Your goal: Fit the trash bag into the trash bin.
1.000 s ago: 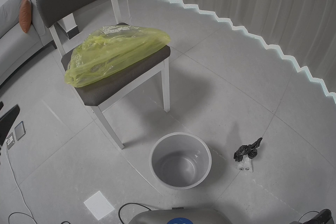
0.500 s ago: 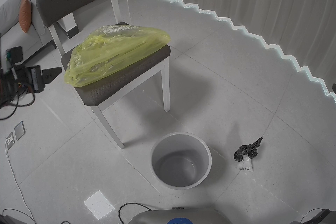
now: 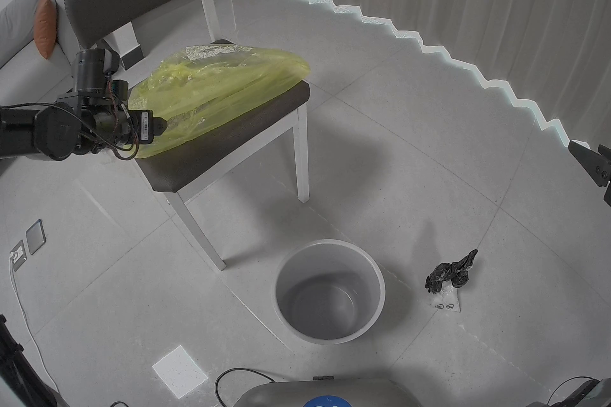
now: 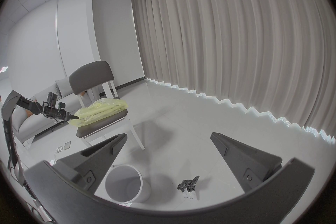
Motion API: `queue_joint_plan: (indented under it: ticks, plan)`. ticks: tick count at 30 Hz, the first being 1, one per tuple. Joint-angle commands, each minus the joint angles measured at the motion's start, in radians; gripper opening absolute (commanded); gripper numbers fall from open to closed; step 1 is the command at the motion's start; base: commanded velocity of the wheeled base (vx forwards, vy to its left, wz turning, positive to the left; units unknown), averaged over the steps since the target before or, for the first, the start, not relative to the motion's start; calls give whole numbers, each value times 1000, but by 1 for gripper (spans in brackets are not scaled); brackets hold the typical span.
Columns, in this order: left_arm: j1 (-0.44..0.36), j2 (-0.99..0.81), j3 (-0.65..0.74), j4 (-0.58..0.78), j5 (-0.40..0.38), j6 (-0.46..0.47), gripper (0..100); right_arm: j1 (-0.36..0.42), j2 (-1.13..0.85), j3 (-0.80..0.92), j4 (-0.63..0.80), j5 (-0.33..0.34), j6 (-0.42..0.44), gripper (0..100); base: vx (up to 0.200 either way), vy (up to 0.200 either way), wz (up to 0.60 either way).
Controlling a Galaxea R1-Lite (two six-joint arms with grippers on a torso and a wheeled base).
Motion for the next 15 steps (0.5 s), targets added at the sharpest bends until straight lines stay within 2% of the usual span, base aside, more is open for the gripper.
queue_joint_plan:
  ticks: [1, 15]
  plan:
    - [3, 75, -30, 7, 5, 1, 100, 5, 32, -2, -2, 0, 0, 100, 0, 0, 0]
    - [49, 24, -37, 17, 3, -3, 100, 7, 32, 4, -2, 1, 8, 100, 0, 0, 0]
